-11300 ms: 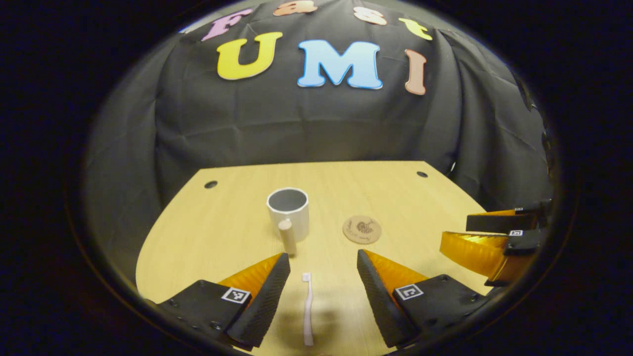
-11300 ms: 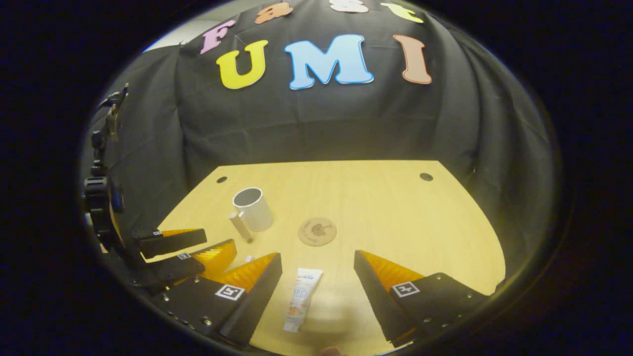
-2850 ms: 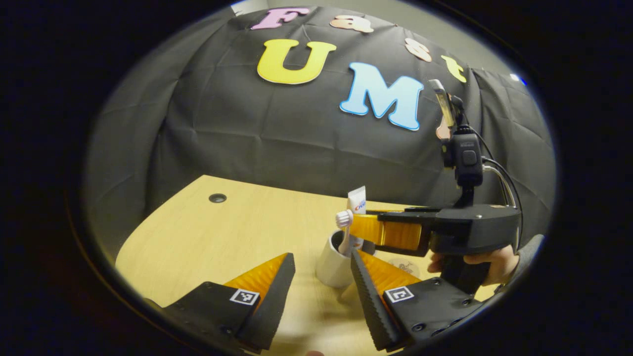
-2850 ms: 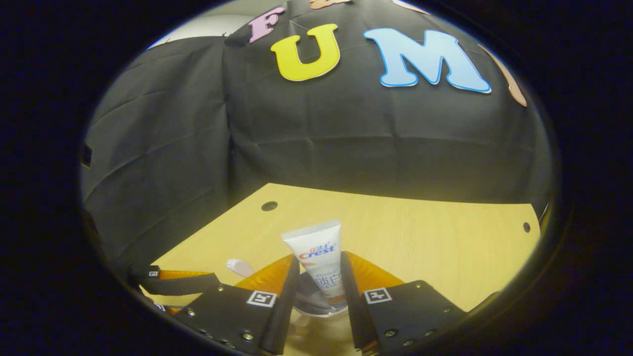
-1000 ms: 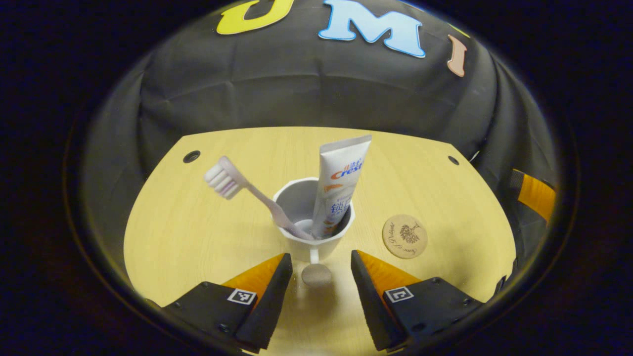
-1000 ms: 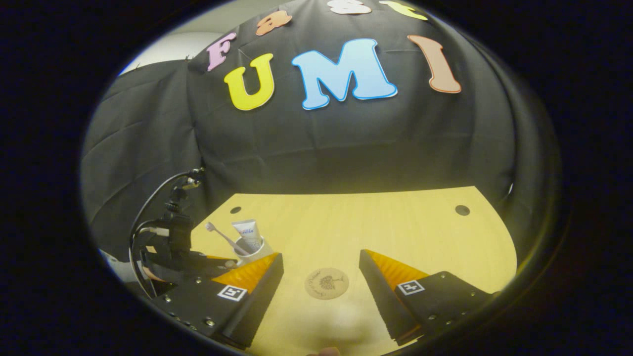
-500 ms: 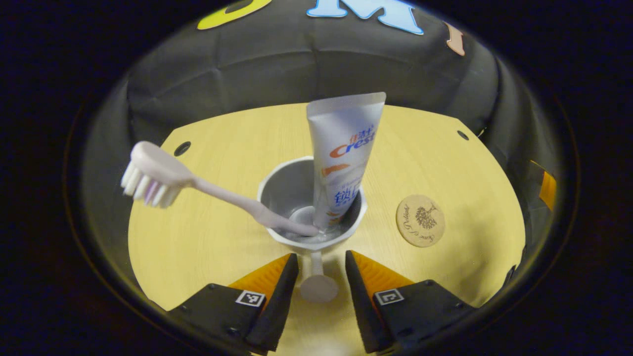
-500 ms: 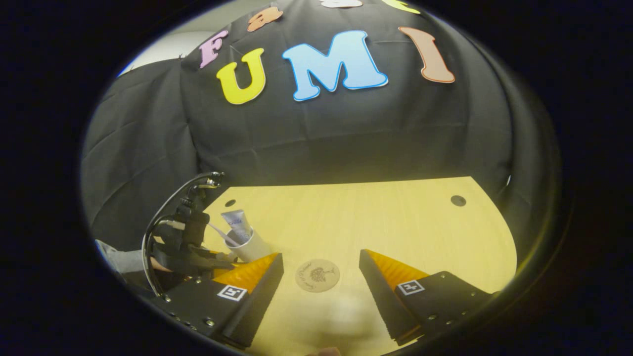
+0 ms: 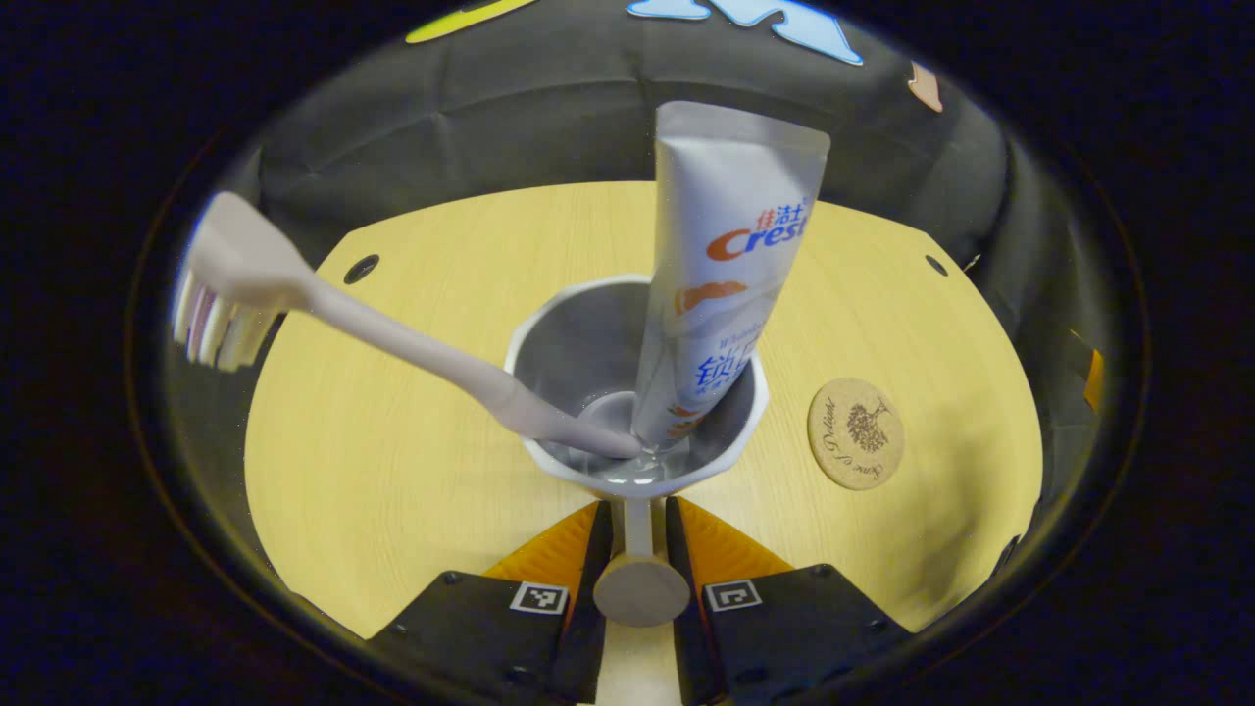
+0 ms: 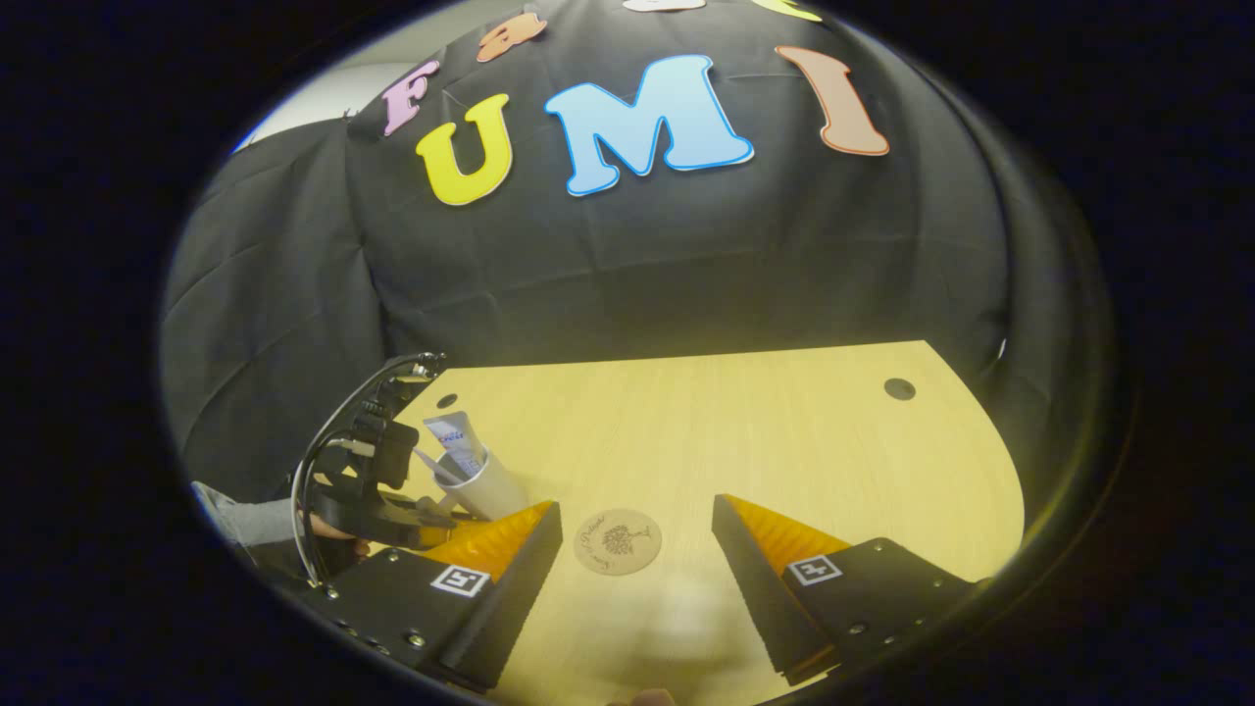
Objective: Put the toothbrush and toothpaste on the desktop into the cup, then pick up the cup and place it on the coaster on the desktop.
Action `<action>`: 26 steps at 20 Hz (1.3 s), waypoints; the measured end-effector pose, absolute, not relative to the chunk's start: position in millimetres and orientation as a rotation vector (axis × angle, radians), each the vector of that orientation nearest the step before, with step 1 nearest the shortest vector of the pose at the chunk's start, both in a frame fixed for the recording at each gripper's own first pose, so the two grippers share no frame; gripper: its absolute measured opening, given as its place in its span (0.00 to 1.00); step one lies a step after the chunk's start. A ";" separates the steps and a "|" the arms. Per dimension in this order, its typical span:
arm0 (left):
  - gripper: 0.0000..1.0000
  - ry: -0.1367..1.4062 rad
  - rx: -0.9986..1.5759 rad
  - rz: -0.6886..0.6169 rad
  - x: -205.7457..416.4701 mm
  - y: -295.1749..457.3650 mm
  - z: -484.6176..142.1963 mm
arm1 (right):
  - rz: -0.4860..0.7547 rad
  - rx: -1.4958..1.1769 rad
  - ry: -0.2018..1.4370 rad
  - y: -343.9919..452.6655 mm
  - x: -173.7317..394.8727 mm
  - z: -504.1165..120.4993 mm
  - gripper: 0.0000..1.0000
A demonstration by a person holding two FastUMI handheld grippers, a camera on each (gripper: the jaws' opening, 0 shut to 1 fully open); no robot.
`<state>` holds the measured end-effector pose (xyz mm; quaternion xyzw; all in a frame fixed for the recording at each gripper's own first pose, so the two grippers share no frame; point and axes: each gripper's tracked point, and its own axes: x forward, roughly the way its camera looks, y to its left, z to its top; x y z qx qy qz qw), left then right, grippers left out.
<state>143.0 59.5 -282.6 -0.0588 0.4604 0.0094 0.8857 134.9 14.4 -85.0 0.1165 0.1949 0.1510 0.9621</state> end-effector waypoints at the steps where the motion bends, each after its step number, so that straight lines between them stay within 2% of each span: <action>1: 0.43 0.959 -0.119 0.026 143.0 61.0 -282.7 | 0.307 0.240 0.396 14.6 134.6 -84.8 0.94; 4: 0.41 0.954 -0.120 0.037 143.2 62.0 -282.2 | 0.305 0.236 0.393 13.7 133.1 -84.3 0.94; 5: 0.32 0.949 -0.119 0.046 145.0 61.5 -282.1 | 0.304 0.234 0.392 12.7 132.3 -84.2 0.94; 13: 0.31 0.896 -0.060 0.002 152.1 41.9 -255.3 | 0.288 0.247 0.383 4.3 127.6 -82.3 0.94; 20: 0.31 0.883 -0.035 -0.127 162.0 -36.4 -250.6 | 0.269 0.251 0.369 -12.3 114.8 -82.1 0.94; 26: 0.31 0.895 -0.034 -0.180 164.5 -83.2 -255.2 | 0.222 0.281 0.381 -40.2 103.9 -91.5 0.94</action>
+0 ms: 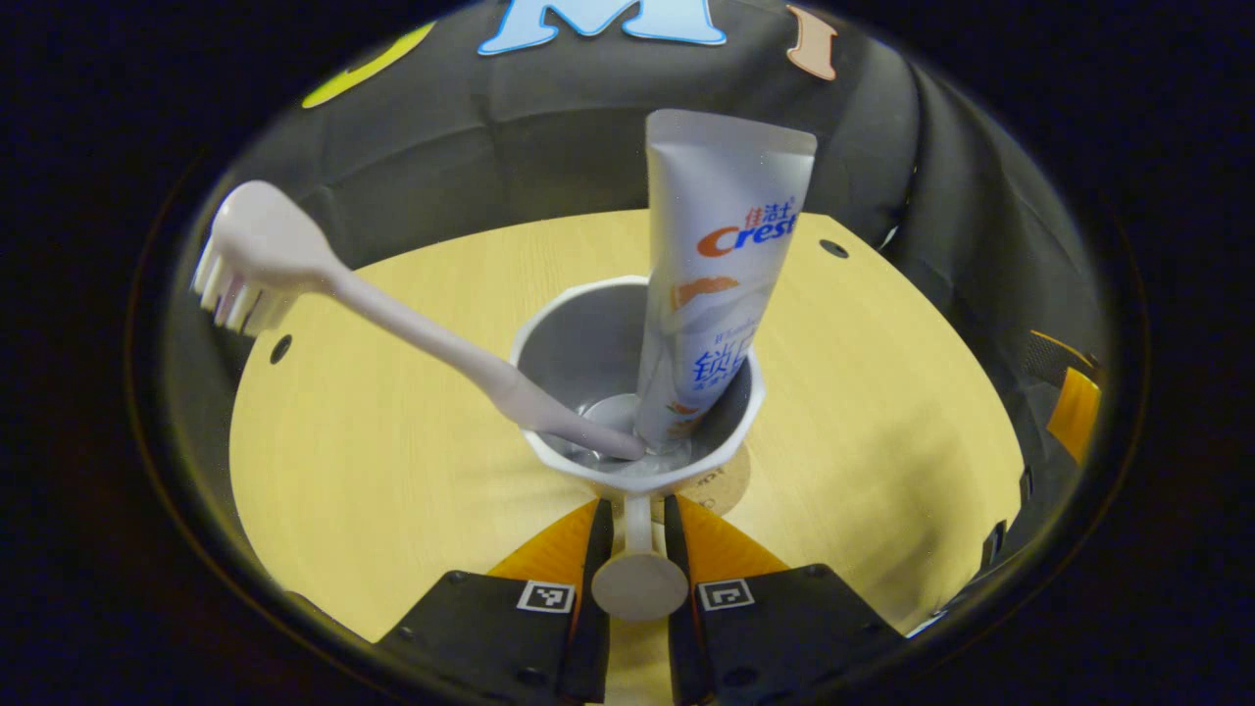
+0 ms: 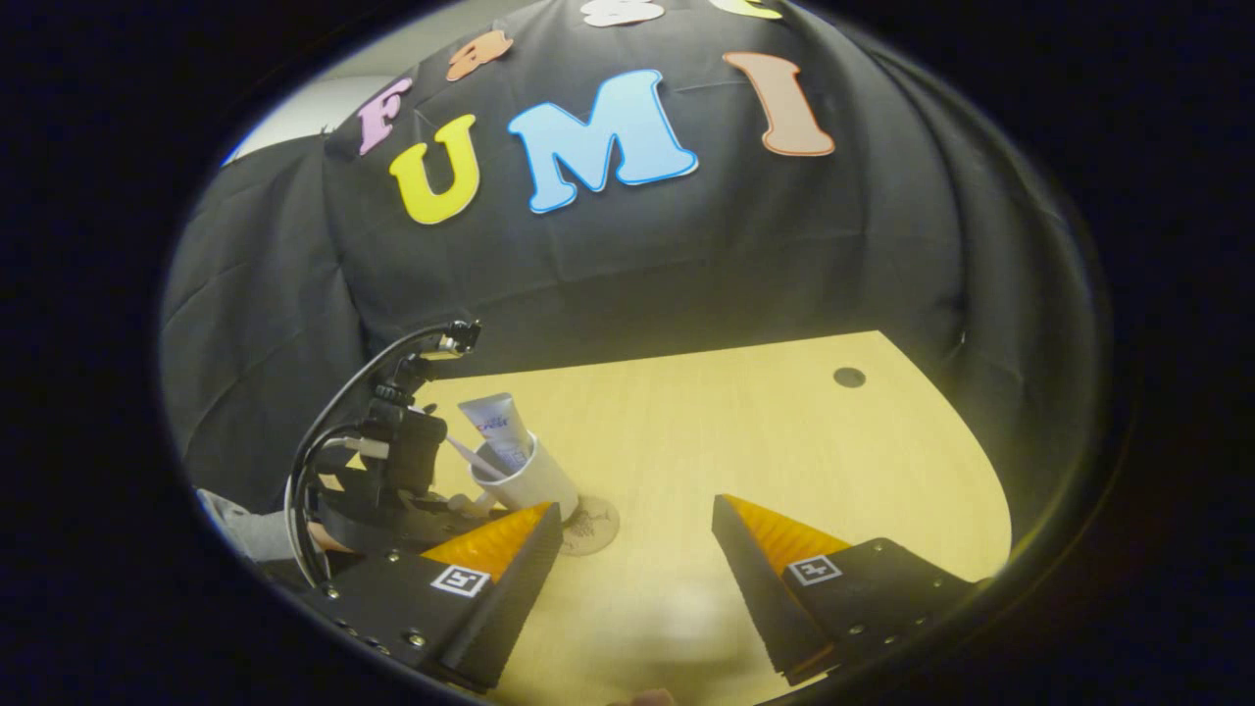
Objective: Put the toothbrush and toothpaste on the desktop into the cup, then pick up the cup and place it on the coaster on the desktop.
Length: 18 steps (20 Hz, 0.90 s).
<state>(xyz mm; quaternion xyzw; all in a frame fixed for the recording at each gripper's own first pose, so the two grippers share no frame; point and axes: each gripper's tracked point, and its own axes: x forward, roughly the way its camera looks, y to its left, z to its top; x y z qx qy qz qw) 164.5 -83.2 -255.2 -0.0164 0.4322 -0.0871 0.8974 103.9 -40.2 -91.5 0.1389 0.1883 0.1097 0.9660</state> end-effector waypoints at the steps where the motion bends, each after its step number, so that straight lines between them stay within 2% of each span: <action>1: 0.31 0.900 -0.033 -0.184 164.7 -87.7 -256.3 | 0.215 0.287 0.383 -45.6 101.2 -93.4 0.94; 18: 0.32 0.974 0.006 -0.161 160.1 -104.6 -281.0 | 0.192 0.339 0.398 -72.2 103.2 -107.8 0.94</action>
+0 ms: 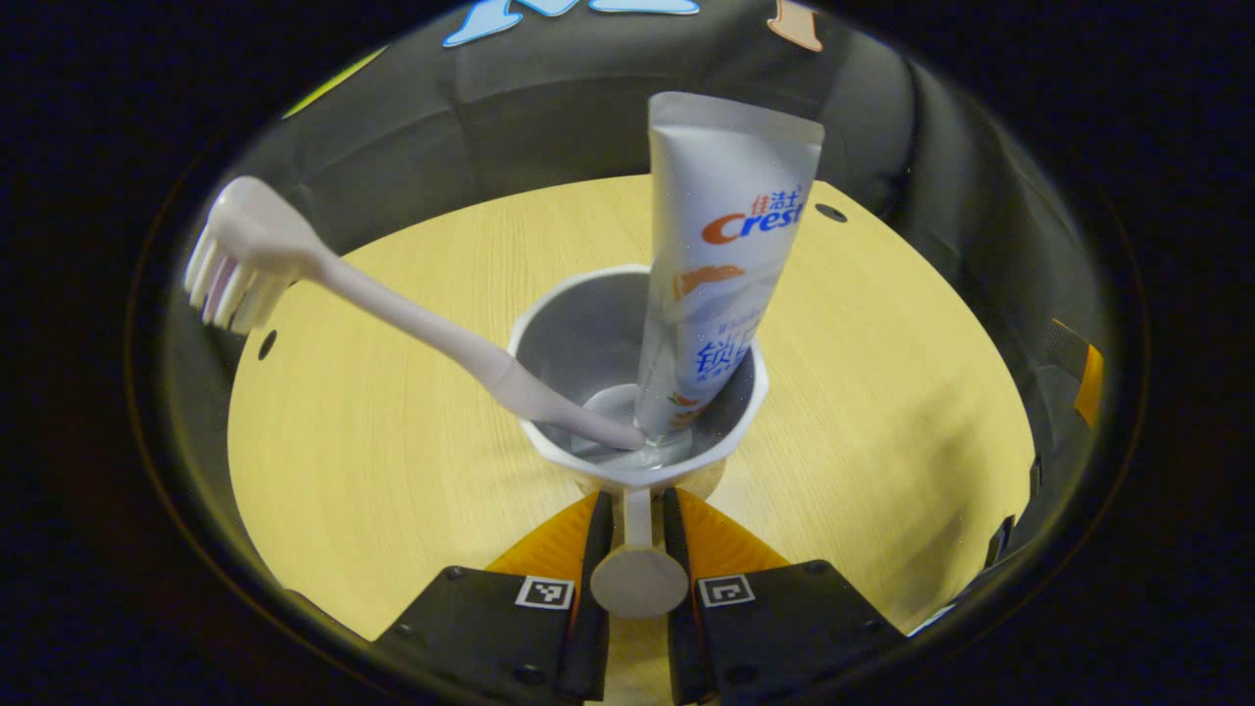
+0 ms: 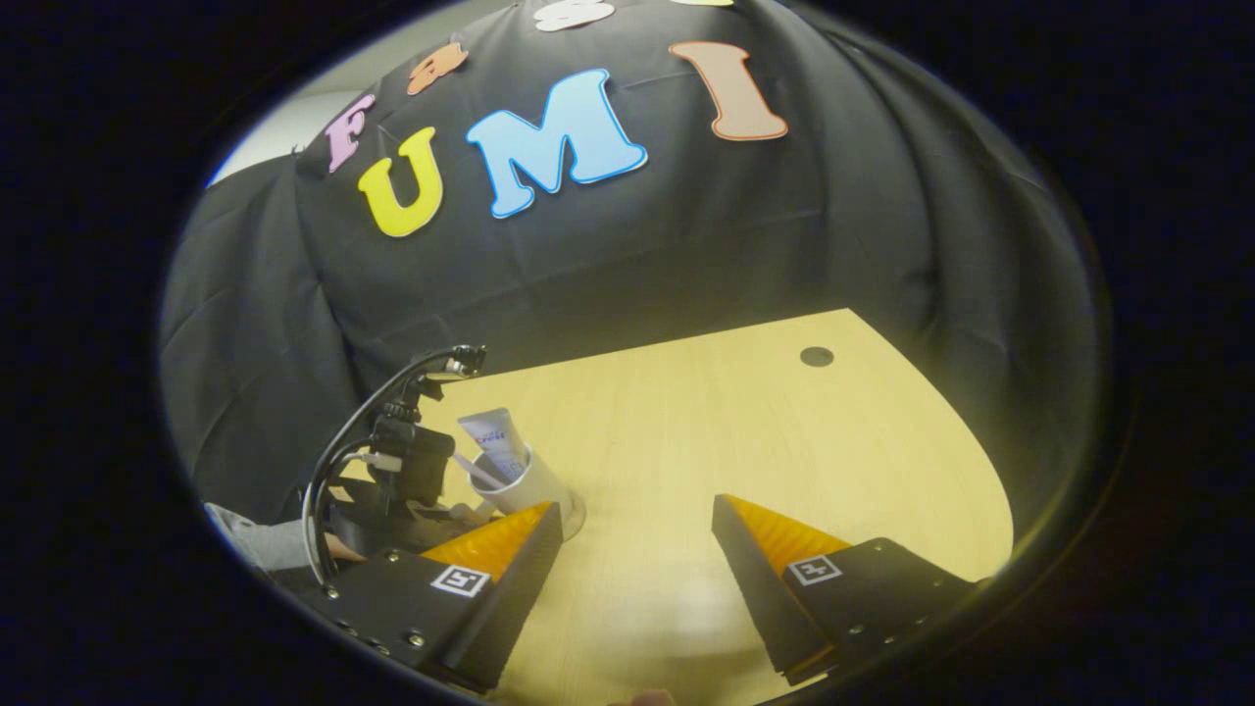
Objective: Put the toothbrush and toothpaste on the desktop into the cup, then pick up the cup and place it on the coaster on the desktop.
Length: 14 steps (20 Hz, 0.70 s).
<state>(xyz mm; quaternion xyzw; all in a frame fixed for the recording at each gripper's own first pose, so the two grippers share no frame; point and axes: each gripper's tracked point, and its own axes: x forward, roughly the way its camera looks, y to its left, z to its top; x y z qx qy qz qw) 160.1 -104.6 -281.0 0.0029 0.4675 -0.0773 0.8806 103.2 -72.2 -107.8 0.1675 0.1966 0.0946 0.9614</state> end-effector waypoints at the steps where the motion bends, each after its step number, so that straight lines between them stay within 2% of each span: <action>1: 0.32 0.975 0.011 -0.160 160.5 -104.2 -281.7 | 0.196 0.340 0.397 -71.2 103.2 -107.8 0.94; 2: 0.39 0.976 0.013 -0.156 160.6 -105.2 -282.8 | 0.201 0.339 0.397 -69.4 102.8 -106.8 0.94; 6: 0.41 0.972 -0.020 -0.144 156.0 -112.4 -280.7 | 0.219 0.311 0.382 -69.0 99.7 -102.2 0.94; 7: 0.47 0.962 -0.032 -0.142 154.5 -114.3 -279.5 | 0.223 0.299 0.375 -69.2 99.2 -99.7 0.94; 9: 0.70 0.924 -0.066 -0.134 150.8 -122.0 -269.7 | 0.232 0.278 0.362 -70.5 98.3 -94.2 0.94; 10: 0.79 0.901 -0.066 -0.124 147.9 -121.8 -263.1 | 0.237 0.267 0.356 -71.2 96.8 -92.4 0.94; 11: 0.81 0.872 -0.064 -0.116 144.8 -120.6 -253.8 | 0.242 0.255 0.351 -71.8 95.5 -90.1 0.94; 12: 0.71 0.841 -0.065 -0.110 141.7 -119.5 -242.9 | 0.243 0.241 0.344 -71.2 94.6 -88.3 0.94; 13: 0.71 0.809 -0.070 -0.108 137.5 -119.3 -230.7 | 0.241 0.224 0.336 -72.2 93.0 -86.3 0.94; 14: 0.92 0.768 -0.078 -0.112 132.4 -120.5 -218.1 | 0.235 0.211 0.328 -73.7 91.8 -83.5 0.94</action>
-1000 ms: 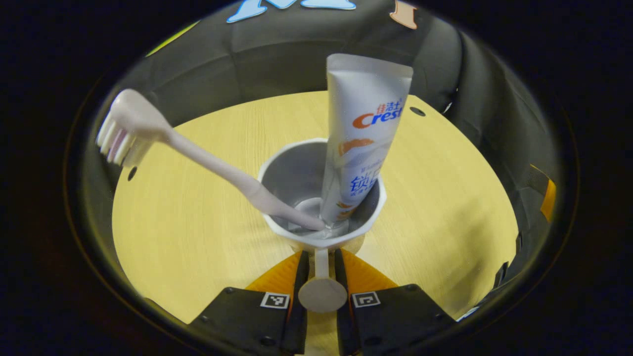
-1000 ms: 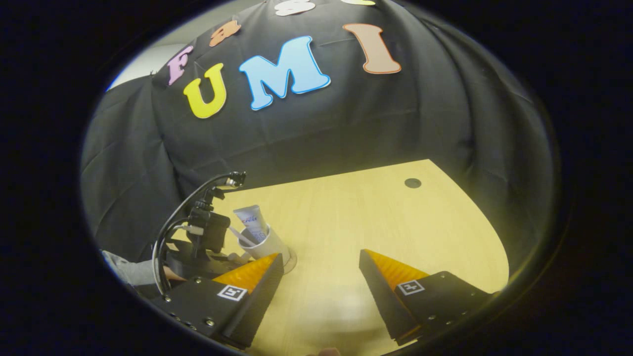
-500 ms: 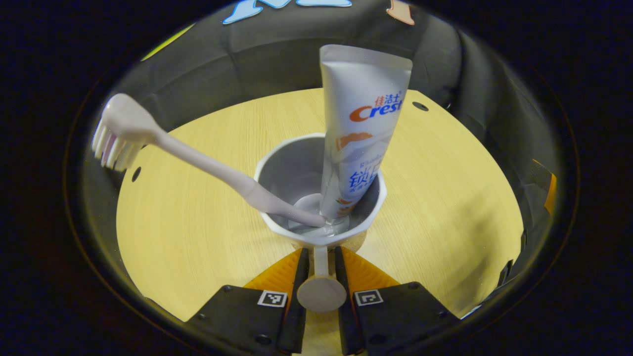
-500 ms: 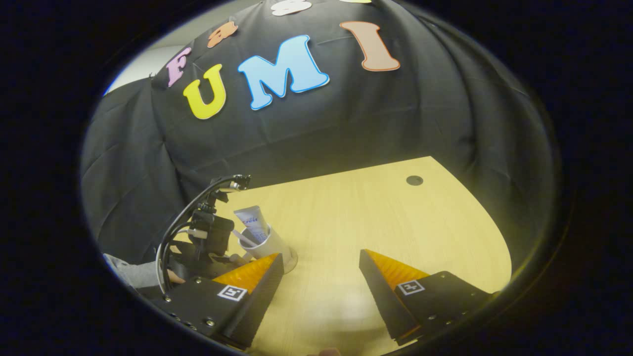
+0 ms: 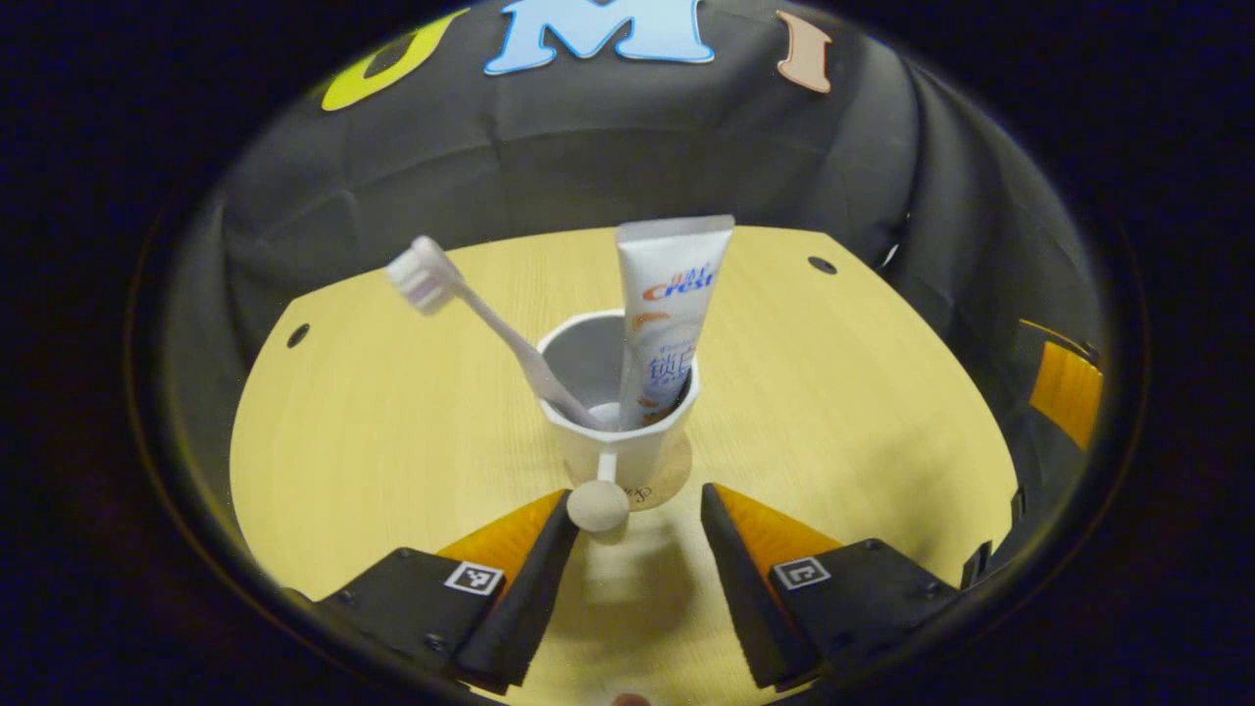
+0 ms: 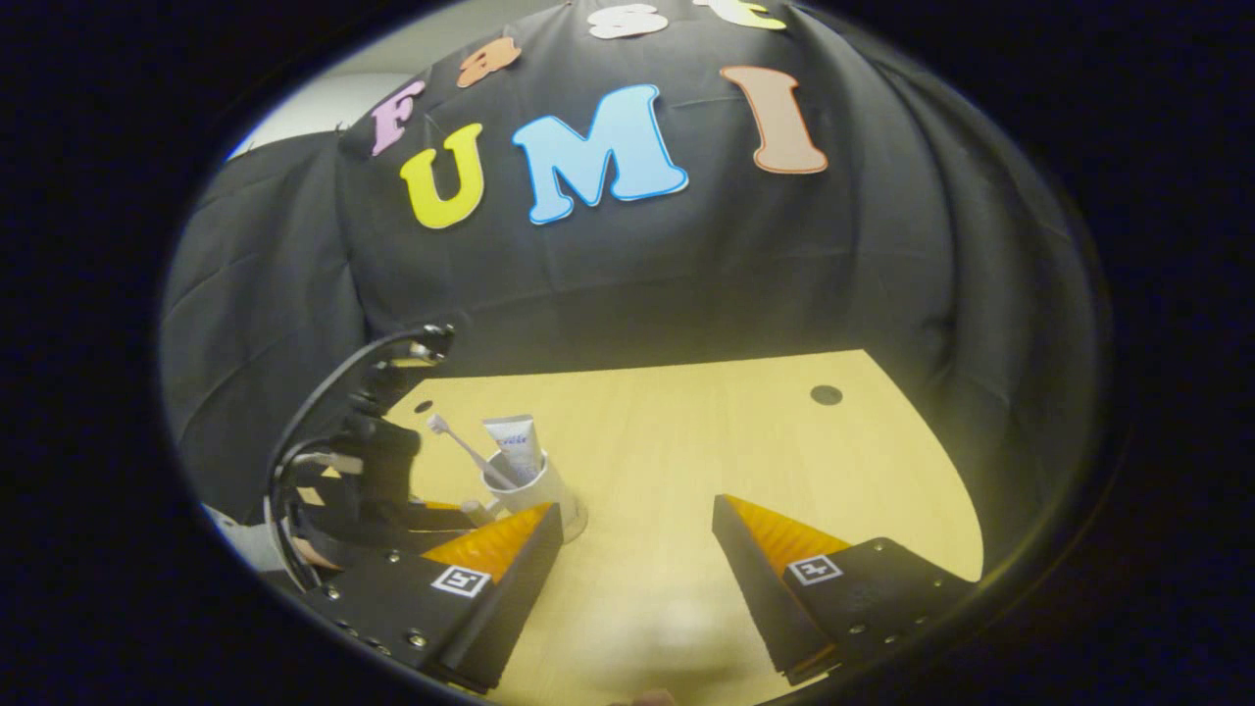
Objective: Put the toothbrush and toothpaste on the desktop into the cup, then pick up the cup and place it on the coaster on the desktop.
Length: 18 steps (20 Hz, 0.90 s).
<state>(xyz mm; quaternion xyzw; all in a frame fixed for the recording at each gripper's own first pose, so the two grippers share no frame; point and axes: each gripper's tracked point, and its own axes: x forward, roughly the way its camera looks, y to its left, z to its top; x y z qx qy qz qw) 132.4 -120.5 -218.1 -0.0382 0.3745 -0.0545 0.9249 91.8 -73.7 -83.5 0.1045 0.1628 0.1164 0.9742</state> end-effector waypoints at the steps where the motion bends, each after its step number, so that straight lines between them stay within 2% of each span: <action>1: 0.89 0.722 -0.079 -0.110 128.3 -119.7 -202.6 | 0.226 0.200 0.319 -74.9 92.2 -81.3 0.94; 10: 0.88 0.281 -0.099 -0.031 69.7 -87.0 -61.4 | 0.114 0.129 0.139 -65.5 58.2 -20.4 0.94; 14: 0.87 0.132 -0.098 0.001 43.7 -65.9 -20.0 | 0.070 0.104 0.043 -57.0 40.2 7.7 0.94; 15: 0.94 0.107 -0.090 0.011 37.9 -61.1 -13.2 | 0.064 0.097 0.027 -54.7 35.2 12.4 0.94; 18: 0.94 0.049 -0.079 0.015 23.1 -50.3 1.4 | 0.032 0.078 -0.010 -51.0 20.5 21.0 0.94</action>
